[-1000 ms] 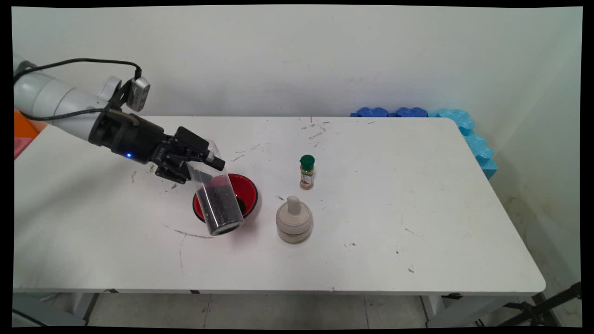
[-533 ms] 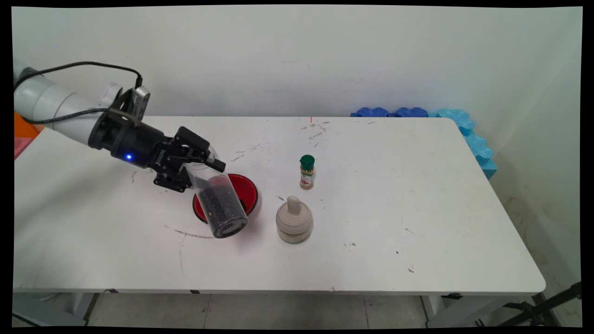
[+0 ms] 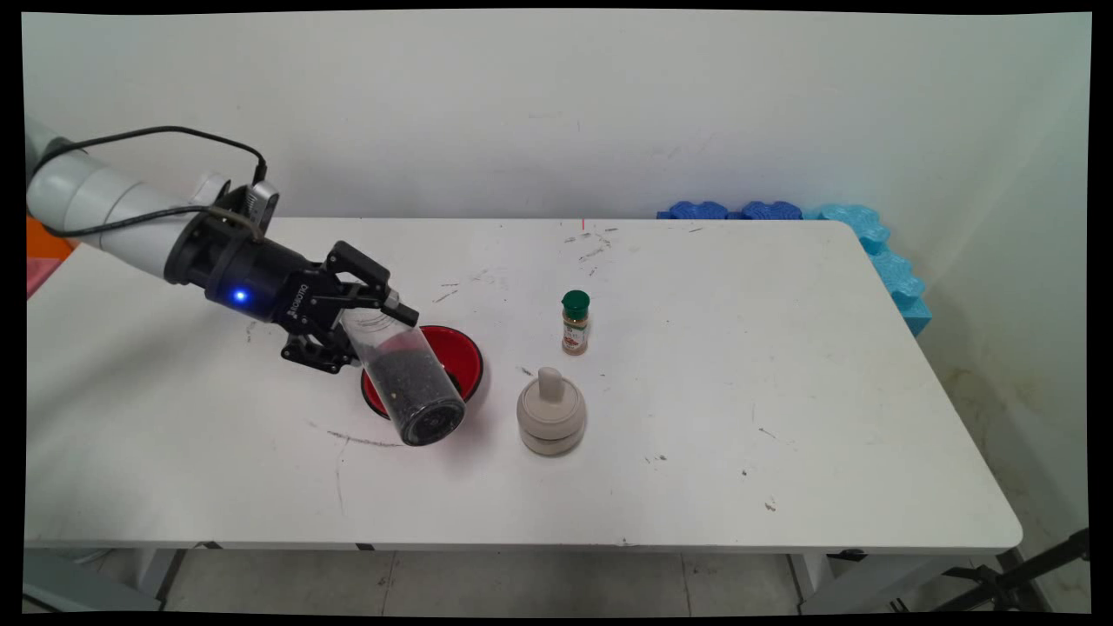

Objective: Pour the black seasoning powder in the red bowl

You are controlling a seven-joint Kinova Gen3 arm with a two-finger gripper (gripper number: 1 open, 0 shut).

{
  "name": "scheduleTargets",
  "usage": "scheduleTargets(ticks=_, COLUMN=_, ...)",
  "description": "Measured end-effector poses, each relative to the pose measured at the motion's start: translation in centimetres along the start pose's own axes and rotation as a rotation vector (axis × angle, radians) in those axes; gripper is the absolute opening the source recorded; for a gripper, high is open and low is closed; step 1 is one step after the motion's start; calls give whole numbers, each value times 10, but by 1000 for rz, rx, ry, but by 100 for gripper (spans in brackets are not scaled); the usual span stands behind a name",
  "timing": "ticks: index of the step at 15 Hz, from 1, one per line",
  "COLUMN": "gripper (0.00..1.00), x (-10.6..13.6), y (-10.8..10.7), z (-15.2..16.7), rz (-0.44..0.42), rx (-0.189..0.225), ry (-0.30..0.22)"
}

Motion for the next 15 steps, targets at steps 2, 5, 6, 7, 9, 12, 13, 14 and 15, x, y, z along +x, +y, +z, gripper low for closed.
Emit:
scheduleTargets(ticks=2, gripper=0, x=2, y=-1, z=0, rz=-38, rx=-2, ry=-7)
scheduleTargets(ticks=5, gripper=0, x=5, y=-3, z=2, rz=-98, rx=-5, ry=-16)
scheduleTargets(ticks=6, gripper=0, x=6, y=-4, z=2, rz=-119, rx=-7, ry=-19)
scheduleTargets(ticks=7, gripper=0, x=6, y=-4, z=3, rz=-139, rx=-10, ry=-21)
scheduleTargets(ticks=9, gripper=0, x=7, y=-5, z=5, rz=-168, rx=-13, ry=-25)
scheduleTargets(ticks=12, gripper=0, x=10, y=-6, z=9, rz=-219, rx=-18, ry=-31)
scheduleTargets(ticks=13, gripper=0, x=10, y=-7, z=10, rz=-234, rx=-20, ry=-33)
scheduleTargets(ticks=14, gripper=0, x=11, y=-7, z=11, rz=-252, rx=-22, ry=-36)
scheduleTargets(ticks=15, gripper=0, x=11, y=-7, z=12, rz=-270, rx=-24, ry=-39)
